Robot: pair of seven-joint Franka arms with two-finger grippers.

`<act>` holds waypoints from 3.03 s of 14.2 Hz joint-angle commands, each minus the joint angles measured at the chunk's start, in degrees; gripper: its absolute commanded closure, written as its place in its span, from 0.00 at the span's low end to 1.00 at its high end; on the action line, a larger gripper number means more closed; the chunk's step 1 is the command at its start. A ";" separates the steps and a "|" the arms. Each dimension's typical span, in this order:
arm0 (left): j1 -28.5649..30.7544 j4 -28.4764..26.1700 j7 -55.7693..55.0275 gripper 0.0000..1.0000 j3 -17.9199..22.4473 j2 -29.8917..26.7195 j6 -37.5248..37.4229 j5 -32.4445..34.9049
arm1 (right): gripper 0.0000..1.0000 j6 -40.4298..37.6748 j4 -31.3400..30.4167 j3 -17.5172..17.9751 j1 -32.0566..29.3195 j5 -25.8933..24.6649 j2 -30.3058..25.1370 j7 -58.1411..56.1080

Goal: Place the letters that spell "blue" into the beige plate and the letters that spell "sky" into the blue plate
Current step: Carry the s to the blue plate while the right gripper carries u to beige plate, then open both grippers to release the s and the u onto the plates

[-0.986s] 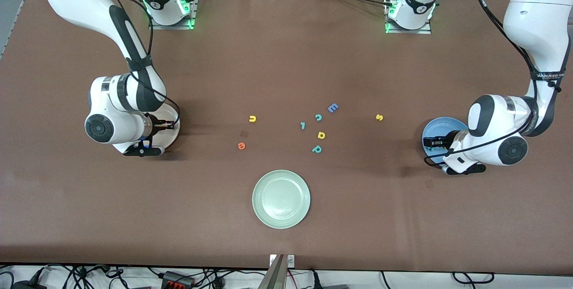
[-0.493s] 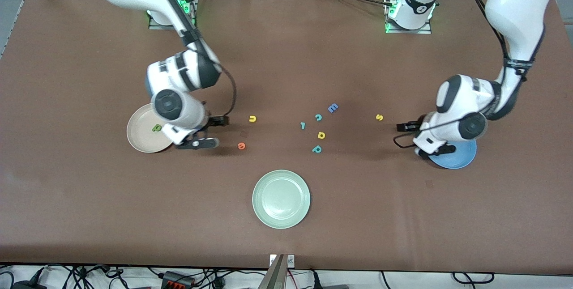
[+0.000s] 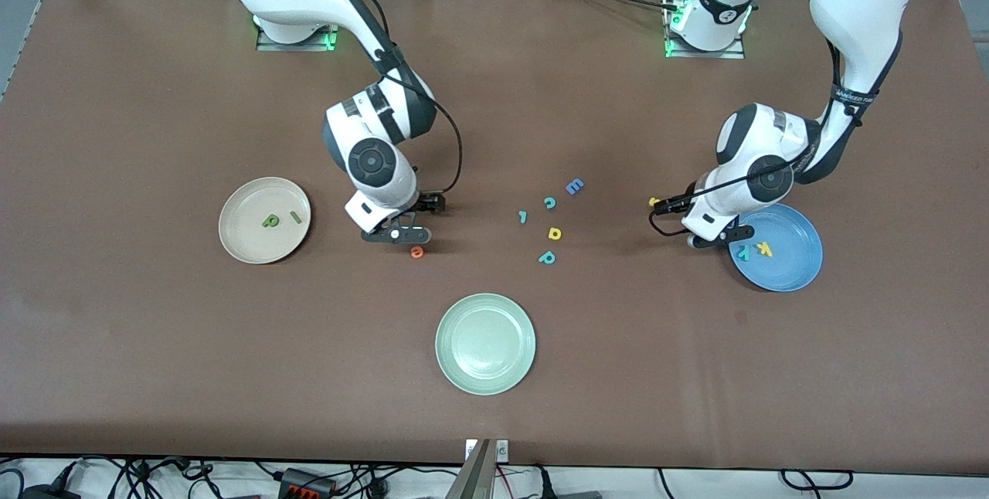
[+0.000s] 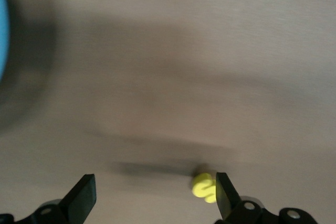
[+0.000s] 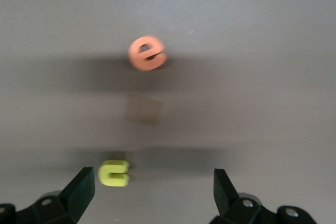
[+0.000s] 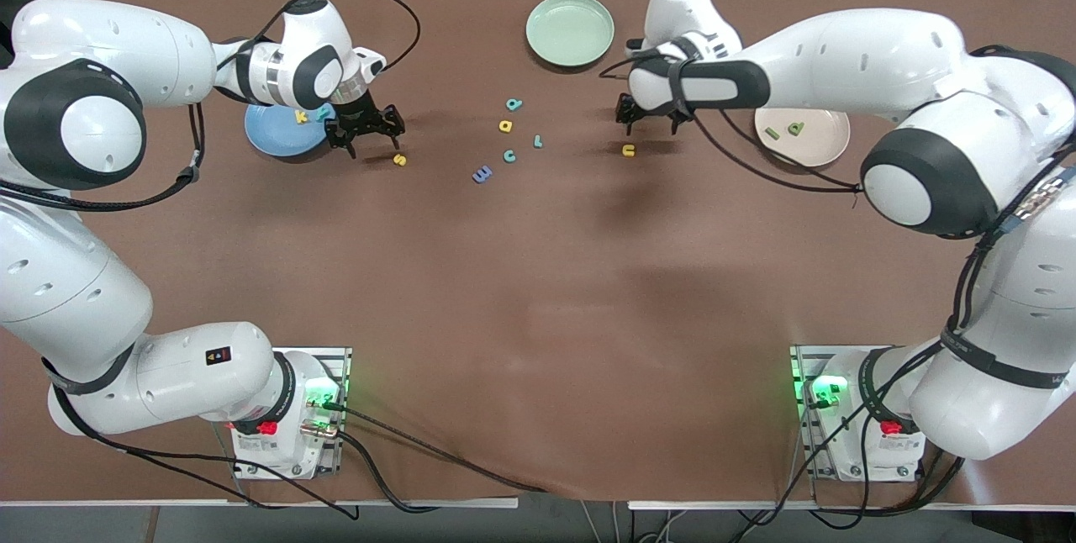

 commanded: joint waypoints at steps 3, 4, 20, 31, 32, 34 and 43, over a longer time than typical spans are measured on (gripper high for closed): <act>-3.09 -1.58 -2.34 0.00 -0.06 -1.45 2.66 2.79 | 0.07 3.78 0.83 0.10 3.41 0.49 2.28 5.54; -3.09 -1.67 -1.20 0.02 -0.06 -1.02 3.10 2.97 | 0.13 3.78 0.92 0.10 3.49 0.49 2.37 5.45; -5.90 -1.58 6.28 0.62 -0.06 0.83 3.11 9.56 | 1.00 0.46 1.89 -1.12 -0.45 0.23 0.01 3.61; -5.02 0.77 6.98 0.88 0.03 -2.14 -2.83 9.56 | 0.99 -12.13 -10.23 -10.18 -18.81 -0.65 -10.29 -24.33; -4.33 3.14 7.07 0.88 0.03 -3.03 -8.09 9.56 | 0.98 -11.87 -11.02 -10.18 -19.96 -0.65 -10.20 -25.73; -2.22 9.20 10.12 0.88 -0.06 -3.56 -18.29 9.56 | 0.94 -10.12 -13.66 -10.27 -20.59 -0.65 -10.38 -26.63; 13.96 15.29 34.75 0.81 0.29 1.27 -20.01 9.56 | 0.00 -12.13 -9.47 -9.83 -18.49 0.22 -11.08 -23.91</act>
